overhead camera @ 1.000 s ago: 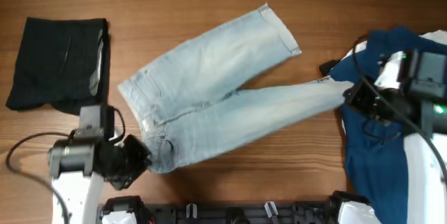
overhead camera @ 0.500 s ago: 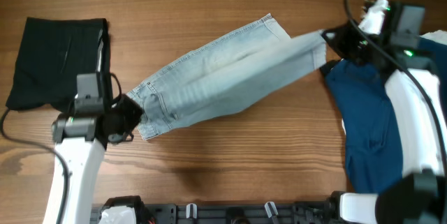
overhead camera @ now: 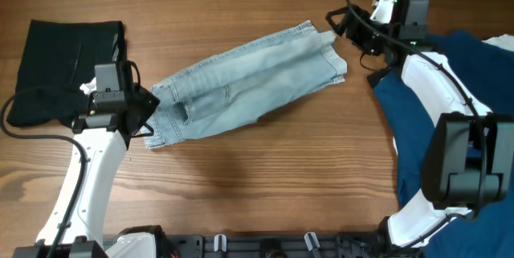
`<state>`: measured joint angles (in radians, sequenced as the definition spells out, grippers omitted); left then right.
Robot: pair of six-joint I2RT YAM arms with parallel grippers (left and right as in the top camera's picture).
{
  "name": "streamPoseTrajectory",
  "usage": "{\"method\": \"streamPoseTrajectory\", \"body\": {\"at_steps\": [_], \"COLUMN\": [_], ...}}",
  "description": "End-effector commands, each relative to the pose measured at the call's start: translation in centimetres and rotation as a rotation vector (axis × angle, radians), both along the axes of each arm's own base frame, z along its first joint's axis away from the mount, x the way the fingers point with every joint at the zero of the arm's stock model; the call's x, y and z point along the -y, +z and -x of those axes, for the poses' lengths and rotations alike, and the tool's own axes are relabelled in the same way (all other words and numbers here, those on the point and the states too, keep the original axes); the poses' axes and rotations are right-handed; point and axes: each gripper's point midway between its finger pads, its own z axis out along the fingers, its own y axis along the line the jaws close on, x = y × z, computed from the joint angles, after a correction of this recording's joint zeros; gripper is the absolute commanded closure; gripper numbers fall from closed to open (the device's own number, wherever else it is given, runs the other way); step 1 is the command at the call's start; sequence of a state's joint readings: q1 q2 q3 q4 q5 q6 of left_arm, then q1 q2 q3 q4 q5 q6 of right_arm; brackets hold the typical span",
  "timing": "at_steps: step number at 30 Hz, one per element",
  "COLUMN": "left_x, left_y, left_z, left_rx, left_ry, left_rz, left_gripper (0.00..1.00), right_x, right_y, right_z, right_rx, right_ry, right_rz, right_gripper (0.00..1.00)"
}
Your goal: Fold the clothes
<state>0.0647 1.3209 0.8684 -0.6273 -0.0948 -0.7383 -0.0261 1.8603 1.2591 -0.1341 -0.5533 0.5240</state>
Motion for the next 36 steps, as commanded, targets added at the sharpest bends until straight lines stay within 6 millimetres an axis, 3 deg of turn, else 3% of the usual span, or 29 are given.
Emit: {"method": "streamPoseTrajectory", "body": {"at_steps": [1, 4, 5, 6, 8, 12, 17, 18, 20, 21, 23, 27, 31, 32, 33, 34, 36], "left_x": [-1.9, -2.8, -3.2, -3.4, -3.4, -3.0, -1.4, -1.3, -1.3, -1.2, -1.1, 0.5, 1.7, 1.7, 1.7, 1.7, 2.0], "left_y": [0.1, -0.2, -0.2, -0.2, -0.2, -0.3, -0.6, -0.6, -0.7, -0.8, -0.9, -1.3, -2.6, -4.0, -4.7, -5.5, -7.7], "left_z": [0.6, 1.7, 2.0, 2.2, 2.2, 2.1, 1.9, 1.8, 2.0, 2.2, 2.5, 2.5, 2.4, 2.6, 2.7, 2.8, 2.7], "left_rx": [-0.030, -0.076, -0.090, -0.096, -0.096, -0.100, -0.110, -0.111, -0.120, -0.128, -0.140, -0.148, -0.184, -0.237, -0.260, -0.285, -0.336], "left_ry": [0.054, 0.080, 0.090, 0.095, 0.095, 0.063, -0.065, -0.082, -0.082, -0.084, -0.088, -0.221, -0.327, -0.351, -0.351, -0.352, -0.386], "left_rz": [-0.087, -0.141, -0.164, -0.174, -0.175, -0.161, -0.117, -0.116, -0.115, -0.111, -0.106, -0.060, -0.022, -0.022, -0.016, -0.010, 0.008], "left_gripper": [0.79, 0.67, 0.52, 0.45, 0.39, 0.38, 0.41, 0.41, 0.40, 0.39, 0.38, 0.34, 0.23, 0.17, 0.12, 0.05, 0.00], "right_x": [2.5, 4.2, 4.5, 4.7, 4.8, 3.4, 0.0, -0.4, -1.1, -1.0, 0.0, 6.3, 6.6, 6.5, 6.5, 6.5, 6.6], "right_y": [-1.5, -4.2, -5.2, -6.3, -8.4, -12.3, -14.9, -15.0, -14.7, -14.3, -13.1, -8.4, -3.7, -3.5, -3.5, -3.8, -4.0], "right_z": [0.7, 3.0, 4.0, 5.0, 6.6, 8.0, 7.0, 6.9, 7.2, 7.2, 7.4, 9.8, 10.9, 11.1, 11.2, 11.5, 12.0], "right_rx": [-0.034, -0.155, -0.204, -0.255, -0.328, -0.380, -0.348, -0.355, -0.361, -0.360, -0.362, -0.457, -0.371, -0.372, -0.377, -0.393, -0.416], "right_ry": [0.014, 0.011, 0.022, 0.028, 0.026, 0.064, 0.142, 0.138, 0.155, 0.150, 0.123, -0.140, -0.119, -0.118, -0.118, -0.116, -0.115], "right_rz": [0.107, 0.216, 0.256, 0.290, 0.328, 0.327, 0.229, 0.204, 0.173, 0.175, 0.187, 0.323, 0.357, 0.353, 0.352, 0.352, 0.358], "right_gripper": [0.15, 0.17, 0.19, 0.20, 0.22, 0.24, 0.27, 0.34, 0.84, 0.96, 0.96, 0.96, 0.96, 0.56, 0.40, 0.27, 0.19]}}
